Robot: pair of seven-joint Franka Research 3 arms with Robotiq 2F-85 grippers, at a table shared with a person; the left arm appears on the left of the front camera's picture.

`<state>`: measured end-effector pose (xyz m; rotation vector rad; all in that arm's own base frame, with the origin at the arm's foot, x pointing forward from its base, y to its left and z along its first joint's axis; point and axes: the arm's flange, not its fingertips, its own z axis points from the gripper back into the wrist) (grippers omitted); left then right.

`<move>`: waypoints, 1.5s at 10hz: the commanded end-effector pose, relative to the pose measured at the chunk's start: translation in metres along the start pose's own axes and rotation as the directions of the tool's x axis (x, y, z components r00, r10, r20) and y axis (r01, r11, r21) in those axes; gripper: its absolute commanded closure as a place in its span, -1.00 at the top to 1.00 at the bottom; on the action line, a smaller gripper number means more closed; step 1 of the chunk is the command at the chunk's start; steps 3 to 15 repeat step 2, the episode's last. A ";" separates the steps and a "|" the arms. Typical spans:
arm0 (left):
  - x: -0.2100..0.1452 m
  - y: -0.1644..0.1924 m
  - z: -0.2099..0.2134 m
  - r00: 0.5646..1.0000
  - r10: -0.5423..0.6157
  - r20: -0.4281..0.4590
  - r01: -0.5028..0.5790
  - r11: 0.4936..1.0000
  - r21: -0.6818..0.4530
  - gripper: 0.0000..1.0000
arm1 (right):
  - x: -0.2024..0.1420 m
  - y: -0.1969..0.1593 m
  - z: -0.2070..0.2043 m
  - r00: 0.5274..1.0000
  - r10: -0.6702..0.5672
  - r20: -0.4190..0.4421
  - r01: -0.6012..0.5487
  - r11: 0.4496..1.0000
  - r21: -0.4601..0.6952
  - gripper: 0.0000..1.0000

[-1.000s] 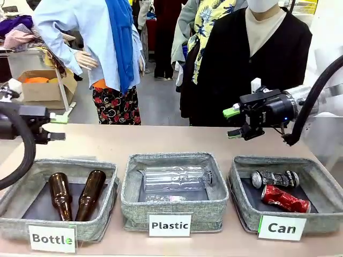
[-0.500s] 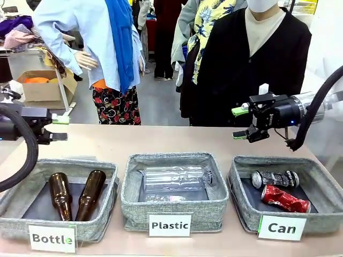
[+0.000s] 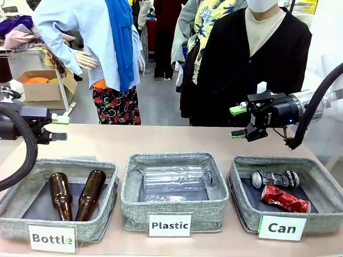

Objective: Sort the can waste into the basket.
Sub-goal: Pick up the can waste from the table and place it in the right Fabric basket.

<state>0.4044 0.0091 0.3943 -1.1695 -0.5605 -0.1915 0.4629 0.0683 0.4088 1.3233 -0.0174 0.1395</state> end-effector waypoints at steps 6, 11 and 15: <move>0.002 -0.002 0.003 1.000 0.010 -0.006 -0.010 1.000 0.006 1.00 | 0.001 0.001 0.000 1.000 0.000 0.011 0.000 1.000 -0.008 1.00; 0.002 -0.002 0.003 1.000 0.010 -0.006 -0.010 1.000 0.006 1.00 | 0.001 0.001 0.000 1.000 0.000 0.011 0.000 1.000 -0.008 1.00; 0.002 -0.002 0.003 1.000 0.010 -0.006 -0.010 1.000 0.006 1.00 | 0.001 0.001 0.000 1.000 0.000 0.011 0.000 1.000 -0.008 1.00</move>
